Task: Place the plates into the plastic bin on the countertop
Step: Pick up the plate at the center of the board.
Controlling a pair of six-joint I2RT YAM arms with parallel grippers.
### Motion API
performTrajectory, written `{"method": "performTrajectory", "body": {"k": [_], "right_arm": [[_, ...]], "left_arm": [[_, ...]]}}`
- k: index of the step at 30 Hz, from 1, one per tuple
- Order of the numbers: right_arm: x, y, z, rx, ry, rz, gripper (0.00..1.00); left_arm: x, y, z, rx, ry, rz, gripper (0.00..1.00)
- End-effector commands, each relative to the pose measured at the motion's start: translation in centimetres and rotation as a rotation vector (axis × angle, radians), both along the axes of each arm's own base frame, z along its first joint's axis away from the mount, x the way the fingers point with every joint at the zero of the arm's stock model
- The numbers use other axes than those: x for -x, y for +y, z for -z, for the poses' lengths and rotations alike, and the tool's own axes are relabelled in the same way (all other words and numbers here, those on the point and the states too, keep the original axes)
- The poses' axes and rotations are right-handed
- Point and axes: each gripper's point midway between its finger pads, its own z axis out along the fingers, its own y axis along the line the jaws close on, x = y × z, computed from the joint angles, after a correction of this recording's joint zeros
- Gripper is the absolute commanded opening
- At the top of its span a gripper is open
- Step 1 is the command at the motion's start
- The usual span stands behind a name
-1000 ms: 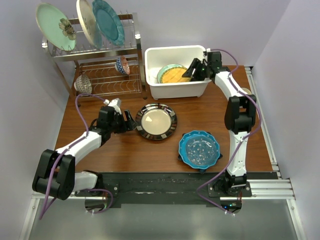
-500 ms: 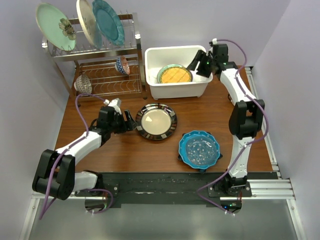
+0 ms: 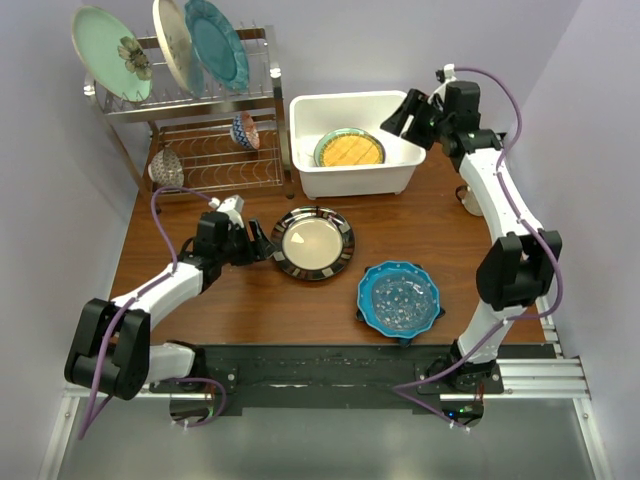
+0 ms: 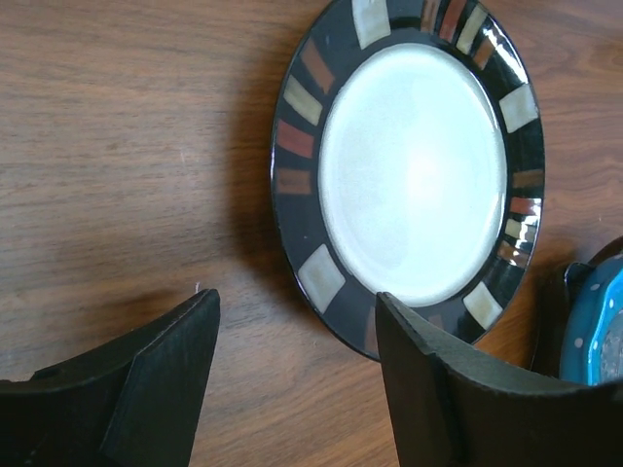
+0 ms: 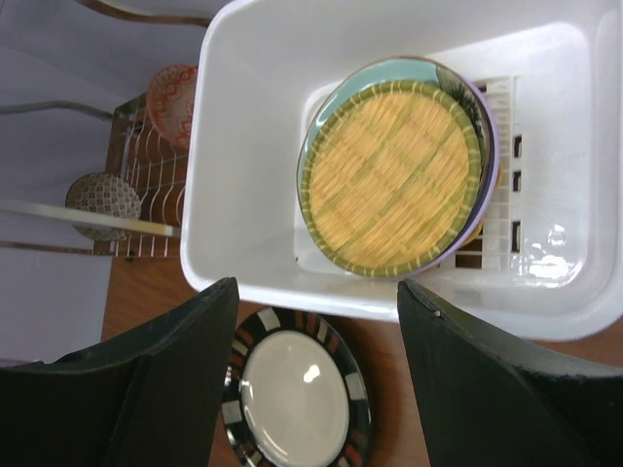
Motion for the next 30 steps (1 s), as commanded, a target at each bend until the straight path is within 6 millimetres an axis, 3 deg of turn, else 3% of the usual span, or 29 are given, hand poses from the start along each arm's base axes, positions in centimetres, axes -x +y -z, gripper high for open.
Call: {"method": "performTrajectory", "body": {"k": [1, 13, 23, 30], "right_arm": [[2.6, 0.3, -3.2, -0.033, -0.081, -0.038, 0.70], [7.7, 2.3, 0.5, -0.034, -0.008, -0.129, 0.69], [11.2, 4.3, 5.8, -0.004, 0.098, -0.204, 0.69], [12.6, 5.2, 8.8, 0.006, 0.159, -0.237, 0.69]], "left_arm": [[-1.3, -1.1, -1.7, 0.048, -0.058, 0.026, 0.68], [-2.0, -1.8, -0.8, 0.071, -0.033, 0.033, 0.54], [-3.0, -2.0, -0.6, 0.065, -0.030, 0.035, 0.40], [-3.6, -2.2, 0.3, 0.061, -0.014, 0.036, 0.35]]}}
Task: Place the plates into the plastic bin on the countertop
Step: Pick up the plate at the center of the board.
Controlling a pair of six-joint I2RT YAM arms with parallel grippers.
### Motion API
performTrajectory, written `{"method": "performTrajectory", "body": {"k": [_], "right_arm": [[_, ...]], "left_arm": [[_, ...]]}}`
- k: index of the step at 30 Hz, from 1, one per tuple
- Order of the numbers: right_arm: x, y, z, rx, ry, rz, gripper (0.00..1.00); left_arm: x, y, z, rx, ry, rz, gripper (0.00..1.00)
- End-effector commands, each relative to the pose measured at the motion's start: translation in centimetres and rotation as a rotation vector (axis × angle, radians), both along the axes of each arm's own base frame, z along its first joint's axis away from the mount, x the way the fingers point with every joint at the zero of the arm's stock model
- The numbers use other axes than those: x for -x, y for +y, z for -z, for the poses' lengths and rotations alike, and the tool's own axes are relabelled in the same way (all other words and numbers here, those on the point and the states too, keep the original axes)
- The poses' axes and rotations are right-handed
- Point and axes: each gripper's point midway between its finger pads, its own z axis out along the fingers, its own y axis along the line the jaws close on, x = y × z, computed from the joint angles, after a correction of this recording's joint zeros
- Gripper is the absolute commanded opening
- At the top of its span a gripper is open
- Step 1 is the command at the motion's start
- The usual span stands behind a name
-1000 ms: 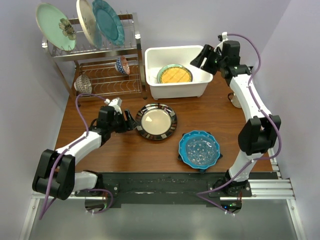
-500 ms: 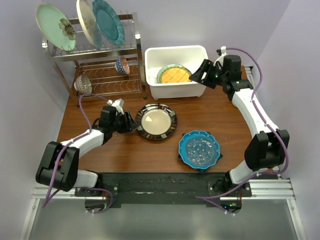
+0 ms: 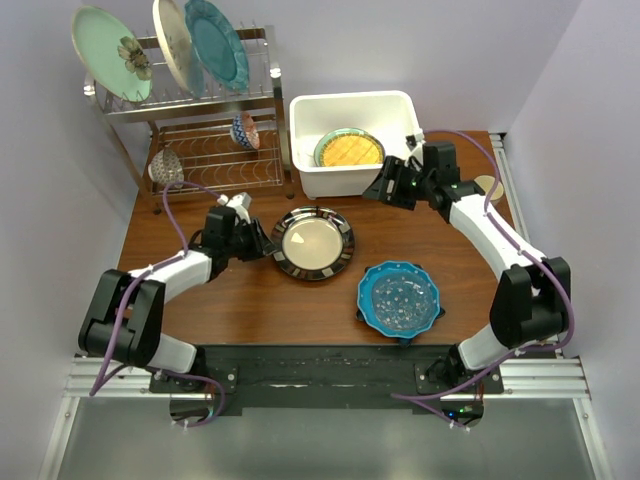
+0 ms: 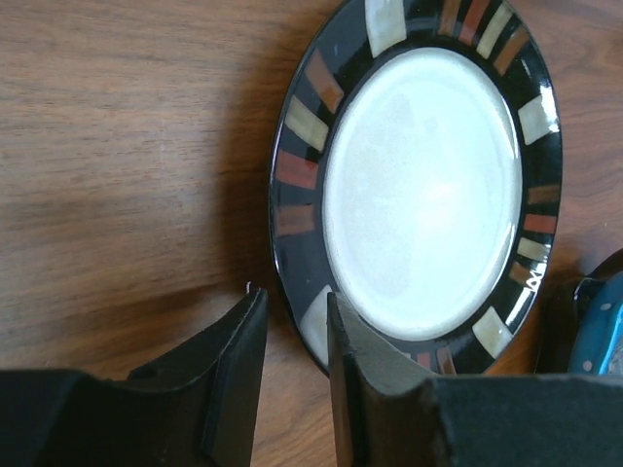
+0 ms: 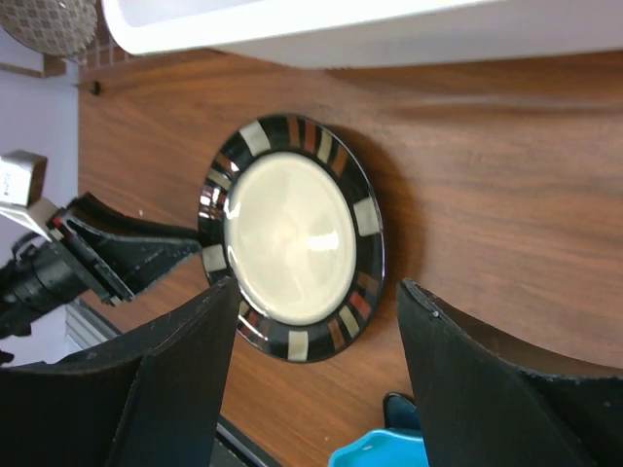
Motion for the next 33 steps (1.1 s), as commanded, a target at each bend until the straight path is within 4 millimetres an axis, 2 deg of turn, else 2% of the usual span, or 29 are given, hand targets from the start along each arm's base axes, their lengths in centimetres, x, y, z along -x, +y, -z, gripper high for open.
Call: {"method": "performTrajectory", "body": {"k": [1, 7, 10, 12, 13, 16, 22, 33], "right_arm": [[0.7, 0.9, -1.0, -0.010, -0.053, -0.043, 0.69], [1.5, 1.0, 1.0, -0.006, -0.015, -0.055, 0.69], [1.8, 1.3, 1.8, -0.007, 0.000, -0.064, 0.68], [1.9, 1.3, 2.4, -0.005, 0.012, -0.067, 0.68], [2.1, 1.4, 2.6, -0.005, 0.018, -0.071, 0.68], [2.3, 1.3, 3.2, -0.004, 0.029, -0.074, 0.68], [2.9, 1.6, 4.5, -0.005, 0.063, -0.093, 0.68], [3.8, 3.0, 6.1, -0.027, 0.105, -0.143, 0.67]], "left_arm": [[-2.0, -0.9, -1.7, 0.037, -0.067, 0.004, 0.34], [-2.4, -1.2, -1.0, 0.040, -0.051, 0.012, 0.29], [-2.5, -1.3, -0.9, 0.042, -0.051, 0.015, 0.23], [-2.6, -1.3, -0.8, 0.041, -0.049, 0.017, 0.16], [-2.6, -1.4, -0.8, 0.044, -0.048, 0.018, 0.09], [-2.5, -1.4, -0.6, 0.045, -0.041, 0.020, 0.00], [-2.5, -1.4, -1.8, 0.057, -0.060, 0.011, 0.00], [-2.7, -2.2, -5.9, 0.132, -0.130, 0.022, 0.00]]}}
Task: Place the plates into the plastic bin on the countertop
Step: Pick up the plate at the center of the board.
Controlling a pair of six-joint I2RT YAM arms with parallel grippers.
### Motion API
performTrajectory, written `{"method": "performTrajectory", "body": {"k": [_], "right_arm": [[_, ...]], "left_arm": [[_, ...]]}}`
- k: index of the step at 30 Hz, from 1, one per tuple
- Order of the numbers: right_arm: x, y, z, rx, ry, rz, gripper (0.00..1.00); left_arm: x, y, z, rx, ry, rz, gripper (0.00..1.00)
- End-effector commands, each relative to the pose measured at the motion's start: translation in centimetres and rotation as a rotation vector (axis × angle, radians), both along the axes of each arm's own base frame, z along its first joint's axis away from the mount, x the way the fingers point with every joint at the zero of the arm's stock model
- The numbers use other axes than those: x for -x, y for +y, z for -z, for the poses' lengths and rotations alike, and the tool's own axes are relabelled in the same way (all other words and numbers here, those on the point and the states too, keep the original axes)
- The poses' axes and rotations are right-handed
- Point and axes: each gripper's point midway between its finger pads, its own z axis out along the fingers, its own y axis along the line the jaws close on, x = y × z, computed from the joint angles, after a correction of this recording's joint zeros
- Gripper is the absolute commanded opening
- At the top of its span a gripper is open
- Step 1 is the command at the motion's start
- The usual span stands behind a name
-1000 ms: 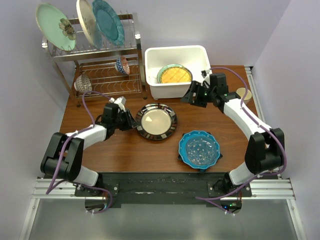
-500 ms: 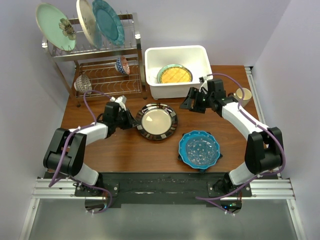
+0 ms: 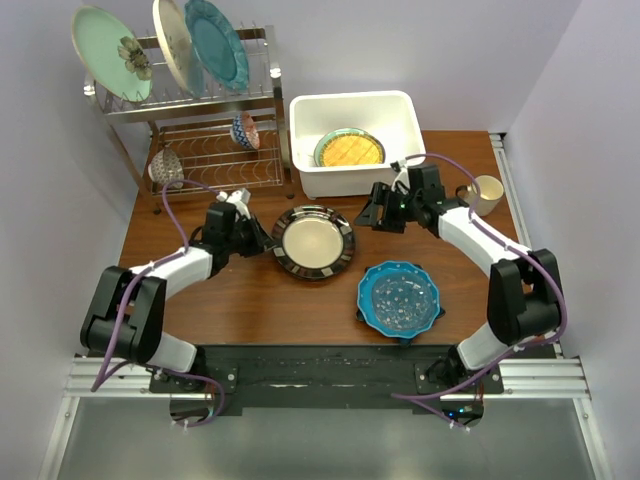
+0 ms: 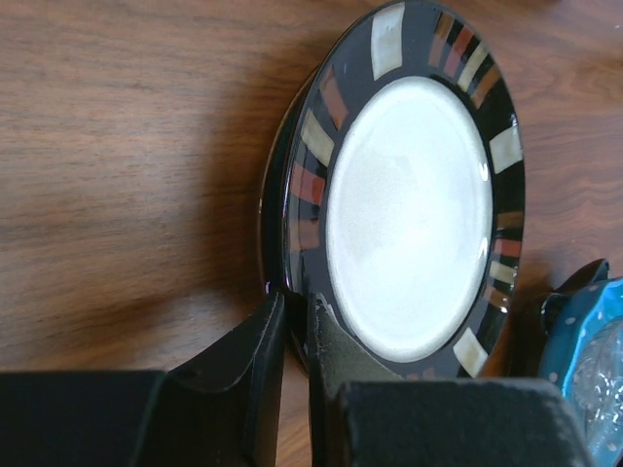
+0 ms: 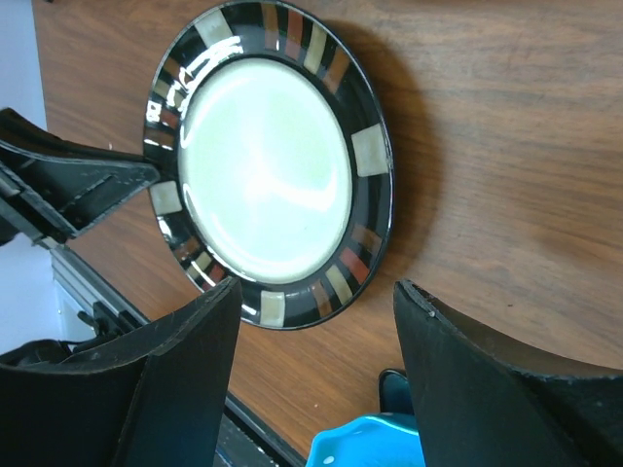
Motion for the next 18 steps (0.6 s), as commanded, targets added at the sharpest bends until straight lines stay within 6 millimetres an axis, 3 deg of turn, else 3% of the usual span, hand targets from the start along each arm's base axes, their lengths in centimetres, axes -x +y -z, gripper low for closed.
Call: {"method": "performTrajectory", "body": {"k": [1, 10, 18], "right_arm": [[0.3, 1.1, 0.4, -0.027, -0.006, -0.052, 0.67], [0.6, 1.6, 3.0, -0.027, 0.040, -0.072, 0.66], [0.2, 1.3, 6.0, 0.012, 0.081, -0.069, 0.66]], "left_arm": [[-1.6, -1.8, -5.4, 0.100, -0.134, 0.050, 0.00], [-0.8, -3.3, -6.1, 0.202, -0.156, 0.115, 0.00], [-0.1, -3.8, -4.3, 0.225, -0.151, 0.147, 0.00]]}}
